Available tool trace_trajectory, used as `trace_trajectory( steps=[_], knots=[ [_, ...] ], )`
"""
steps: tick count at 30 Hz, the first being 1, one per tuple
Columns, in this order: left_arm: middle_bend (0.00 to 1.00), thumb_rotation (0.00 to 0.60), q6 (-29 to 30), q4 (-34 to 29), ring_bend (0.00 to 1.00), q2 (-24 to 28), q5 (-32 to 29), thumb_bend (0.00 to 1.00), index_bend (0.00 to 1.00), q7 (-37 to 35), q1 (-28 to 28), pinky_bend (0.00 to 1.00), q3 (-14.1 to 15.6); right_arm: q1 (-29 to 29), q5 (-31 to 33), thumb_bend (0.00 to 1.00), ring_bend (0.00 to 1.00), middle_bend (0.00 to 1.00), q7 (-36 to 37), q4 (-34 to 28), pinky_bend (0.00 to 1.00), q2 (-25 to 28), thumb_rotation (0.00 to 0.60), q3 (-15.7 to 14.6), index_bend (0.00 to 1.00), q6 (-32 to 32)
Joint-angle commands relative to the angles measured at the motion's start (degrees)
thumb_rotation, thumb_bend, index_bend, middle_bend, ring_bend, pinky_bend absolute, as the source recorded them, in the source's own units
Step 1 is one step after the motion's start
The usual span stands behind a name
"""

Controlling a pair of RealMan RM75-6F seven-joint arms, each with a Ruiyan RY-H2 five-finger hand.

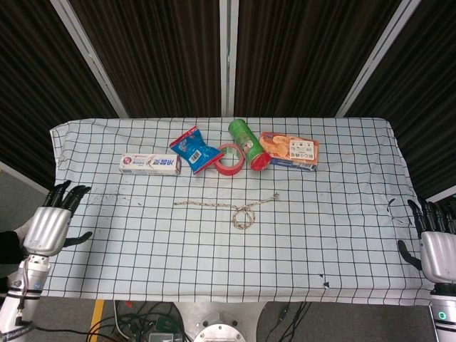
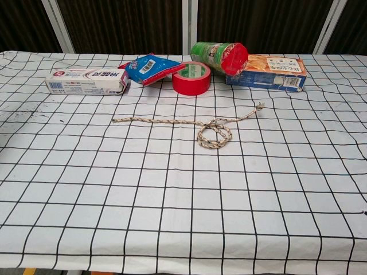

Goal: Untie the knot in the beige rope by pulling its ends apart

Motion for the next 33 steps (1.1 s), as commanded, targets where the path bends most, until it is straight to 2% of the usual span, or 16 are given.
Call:
trace_trajectory(
  steps=[1, 7, 11, 16, 21, 26, 33],
  knots=[
    [0.14, 0.600, -4.7, -2.0, 0.01, -2.9, -2.5, 0.00, 0.16, 4.9, -3.9, 0.11, -2.0, 0.0, 0.2, 0.27, 0.00, 0.00, 0.1, 0.0, 0.00, 0.3, 0.600, 0.1, 0.00, 0.0],
    [0.15, 0.600, -14.3, -2.0, 0.01, -11.4, -9.5, 0.00, 0.18, 11.8, -12.3, 0.11, -5.2, 0.1, 0.3, 0.28, 0.00, 0.00, 0.5, -0.6, 0.00, 1.2, 0.600, 0.4, 0.00, -0.1],
    [0.17, 0.600, -19.3, 2.2, 0.03, -17.3, -14.6, 0.00, 0.19, 15.0, -17.7, 0.12, -7.3, 0.2, 0.2, 0.28, 0.00, 0.00, 0.4, -1.1, 0.00, 1.5, 0.600, 0.5, 0.00, -0.1],
    [0.23, 0.600, -24.1, 7.5, 0.08, -22.0, -21.9, 0.00, 0.21, 17.8, -22.6, 0.13, -8.9, 0.5, 0.3, 0.28, 0.00, 0.00, 0.5, -1.7, 0.00, 2.2, 0.600, 1.0, 0.00, 0.0],
    [0.26, 0.600, -23.5, 11.8, 0.10, -25.5, -23.9, 0.03, 0.24, 19.7, -25.5, 0.13, -9.5, 0.8, 0.8, 0.28, 0.00, 0.00, 1.0, -1.8, 0.00, 2.8, 0.600, 1.5, 0.00, -0.4],
    [0.34, 0.600, -23.6, 16.9, 0.12, -28.8, -25.9, 0.07, 0.33, 19.8, -27.7, 0.13, -10.1, 1.3, 1.4, 0.29, 0.00, 0.00, 1.3, -1.4, 0.00, 2.5, 0.600, 2.0, 0.00, -0.8],
    [0.39, 0.600, -25.2, 21.3, 0.15, -32.8, -28.9, 0.10, 0.37, 20.2, -30.8, 0.13, -10.4, 1.5, 2.3, 0.30, 0.00, 0.00, 1.9, -0.7, 0.00, 2.5, 0.600, 2.4, 0.00, -1.3]
  ],
)
